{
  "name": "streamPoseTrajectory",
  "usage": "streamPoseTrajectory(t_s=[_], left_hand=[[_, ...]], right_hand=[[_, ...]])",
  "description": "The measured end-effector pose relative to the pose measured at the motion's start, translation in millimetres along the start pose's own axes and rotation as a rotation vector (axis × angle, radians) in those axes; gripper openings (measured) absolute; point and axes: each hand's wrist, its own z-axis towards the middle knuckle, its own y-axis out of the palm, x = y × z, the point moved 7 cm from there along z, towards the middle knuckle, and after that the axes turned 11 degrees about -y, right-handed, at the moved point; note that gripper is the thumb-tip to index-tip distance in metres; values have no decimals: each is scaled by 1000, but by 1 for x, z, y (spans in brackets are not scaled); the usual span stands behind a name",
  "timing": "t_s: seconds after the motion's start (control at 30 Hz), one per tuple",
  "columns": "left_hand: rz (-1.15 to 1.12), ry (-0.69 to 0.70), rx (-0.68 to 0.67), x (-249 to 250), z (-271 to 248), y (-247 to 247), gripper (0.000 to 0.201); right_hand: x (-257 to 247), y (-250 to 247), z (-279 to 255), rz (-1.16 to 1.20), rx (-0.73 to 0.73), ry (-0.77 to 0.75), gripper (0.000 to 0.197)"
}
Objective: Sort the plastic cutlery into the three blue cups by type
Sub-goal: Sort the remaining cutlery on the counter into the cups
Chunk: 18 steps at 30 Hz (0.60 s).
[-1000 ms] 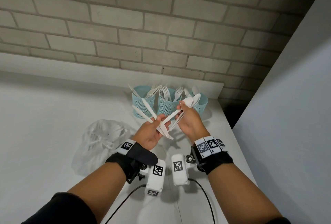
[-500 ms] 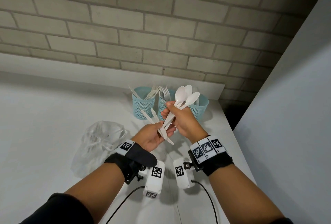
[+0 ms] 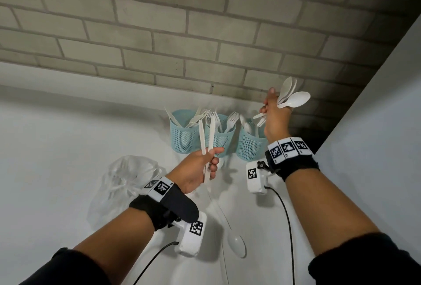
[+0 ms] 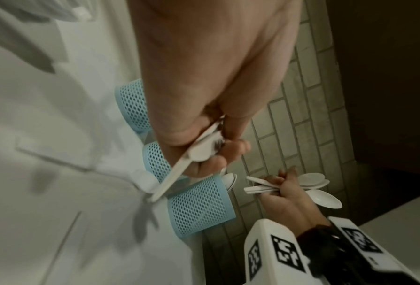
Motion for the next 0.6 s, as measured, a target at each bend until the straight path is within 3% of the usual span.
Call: streamPoseTrajectory(t_s=[0.23, 0.33, 0.47, 0.6], left_hand=[[33, 34, 18, 10, 8, -4, 25], [-11, 10, 13, 8, 11, -5, 28], [-124, -27, -25, 3, 13, -7, 32], [-149, -17, -52, 2, 13, -9, 29]], right_hand=[[43, -7, 13, -334, -125, 51, 22], [59, -9, 13, -368, -177, 92, 20], [64, -11, 14, -416, -162, 102, 51], [53, -7, 17, -530, -182, -71, 75]])
